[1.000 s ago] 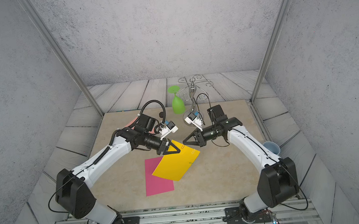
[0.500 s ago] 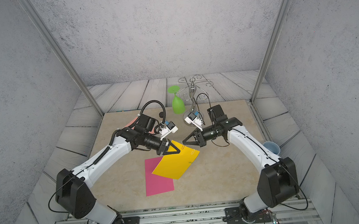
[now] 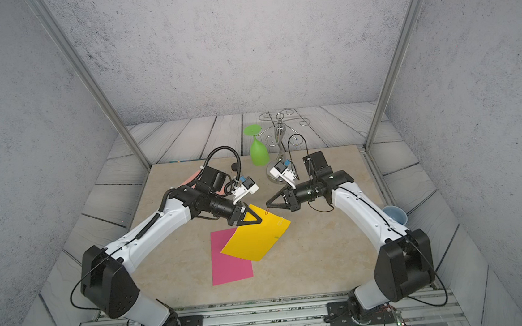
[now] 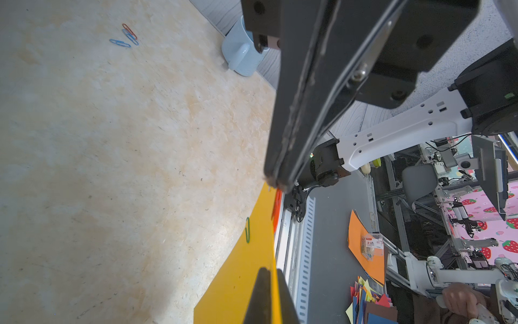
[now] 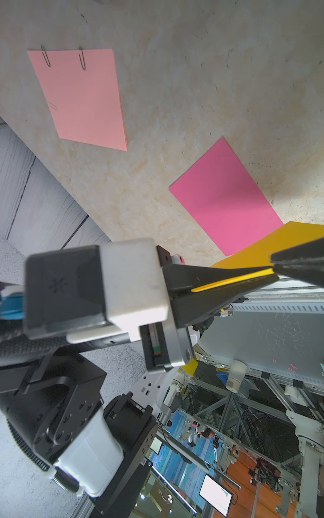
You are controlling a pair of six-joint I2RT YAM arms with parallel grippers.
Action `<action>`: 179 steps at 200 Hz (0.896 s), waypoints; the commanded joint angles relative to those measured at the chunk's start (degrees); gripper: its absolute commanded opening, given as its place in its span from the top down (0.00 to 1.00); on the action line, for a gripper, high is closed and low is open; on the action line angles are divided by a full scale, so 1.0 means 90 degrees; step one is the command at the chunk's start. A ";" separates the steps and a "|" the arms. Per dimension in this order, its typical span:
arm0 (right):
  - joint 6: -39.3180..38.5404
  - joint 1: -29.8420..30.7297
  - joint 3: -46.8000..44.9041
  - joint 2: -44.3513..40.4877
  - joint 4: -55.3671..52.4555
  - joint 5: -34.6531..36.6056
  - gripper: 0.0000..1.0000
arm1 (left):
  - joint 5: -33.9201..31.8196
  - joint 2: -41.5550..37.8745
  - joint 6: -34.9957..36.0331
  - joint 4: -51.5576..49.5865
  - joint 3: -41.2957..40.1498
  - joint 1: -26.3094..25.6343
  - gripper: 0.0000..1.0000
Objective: Unclip the paperclips from the documents
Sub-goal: Remove the paper clip from the document, then place the paper clip at the center of the board.
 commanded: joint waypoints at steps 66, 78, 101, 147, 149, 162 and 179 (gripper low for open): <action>0.0889 -0.0501 -0.0320 -0.0269 0.0923 0.0481 1.00 | 0.0055 -0.0072 0.0179 -0.0044 -0.0169 0.0035 1.00; 0.1052 -0.0632 -0.0345 -0.0259 0.0983 0.0816 1.00 | 0.0045 -0.0092 0.0152 -0.0016 -0.0185 0.0035 1.00; 0.1456 -0.0921 -0.0449 -0.0207 0.1208 0.1383 1.00 | 0.0026 -0.0121 0.0141 0.0005 -0.0176 0.0035 1.00; 0.2305 -0.1839 -0.0771 -0.0010 0.1647 0.2923 1.00 | -0.0024 -0.0145 0.0081 0.0067 -0.0199 0.0035 1.00; 0.2315 -0.1853 -0.0771 0.0012 0.1628 0.2991 1.00 | -0.0028 -0.0147 0.0081 0.0062 -0.0196 0.0035 1.00; 0.2320 -0.2043 -0.0781 0.0195 0.1580 0.3276 1.00 | -0.0035 -0.0175 0.0072 0.0090 -0.0216 0.0035 1.00; 0.2297 -0.2249 -0.0720 0.0563 0.1406 0.3679 1.00 | -0.0039 -0.0187 0.0042 0.0132 -0.0224 0.0035 1.00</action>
